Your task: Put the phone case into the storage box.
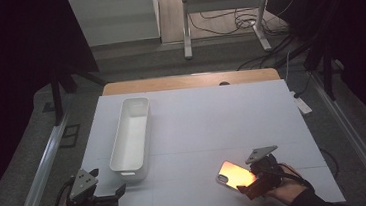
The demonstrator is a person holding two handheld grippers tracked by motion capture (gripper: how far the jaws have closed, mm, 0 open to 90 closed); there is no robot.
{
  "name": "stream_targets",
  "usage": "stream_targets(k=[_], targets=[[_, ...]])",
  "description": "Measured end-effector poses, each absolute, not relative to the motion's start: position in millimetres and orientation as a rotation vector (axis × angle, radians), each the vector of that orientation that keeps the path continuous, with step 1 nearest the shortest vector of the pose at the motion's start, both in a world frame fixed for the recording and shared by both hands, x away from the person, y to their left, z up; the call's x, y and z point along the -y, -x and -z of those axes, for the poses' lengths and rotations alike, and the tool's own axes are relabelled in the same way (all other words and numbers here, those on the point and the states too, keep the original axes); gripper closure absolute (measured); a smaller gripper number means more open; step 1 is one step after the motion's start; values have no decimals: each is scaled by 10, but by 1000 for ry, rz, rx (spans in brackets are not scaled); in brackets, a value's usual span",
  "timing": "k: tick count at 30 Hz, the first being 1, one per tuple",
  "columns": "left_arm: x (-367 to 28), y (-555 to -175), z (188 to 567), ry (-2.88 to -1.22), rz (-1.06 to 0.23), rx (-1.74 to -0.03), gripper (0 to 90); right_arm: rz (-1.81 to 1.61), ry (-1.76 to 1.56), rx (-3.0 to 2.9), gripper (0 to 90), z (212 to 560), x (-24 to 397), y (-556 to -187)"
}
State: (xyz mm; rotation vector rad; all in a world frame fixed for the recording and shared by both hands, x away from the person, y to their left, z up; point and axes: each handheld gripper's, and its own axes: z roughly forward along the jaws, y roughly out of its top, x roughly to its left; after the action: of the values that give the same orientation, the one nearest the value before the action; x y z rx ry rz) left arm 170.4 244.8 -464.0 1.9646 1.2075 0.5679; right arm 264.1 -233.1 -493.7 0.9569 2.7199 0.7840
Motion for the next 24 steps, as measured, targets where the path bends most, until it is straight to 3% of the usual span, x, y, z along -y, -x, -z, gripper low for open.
stream_targets(k=[24], targets=[[-2446,-1700,4639,-1968,-570,-1203,17,-620,-842,-2794,0,5168,2267,-2627]])
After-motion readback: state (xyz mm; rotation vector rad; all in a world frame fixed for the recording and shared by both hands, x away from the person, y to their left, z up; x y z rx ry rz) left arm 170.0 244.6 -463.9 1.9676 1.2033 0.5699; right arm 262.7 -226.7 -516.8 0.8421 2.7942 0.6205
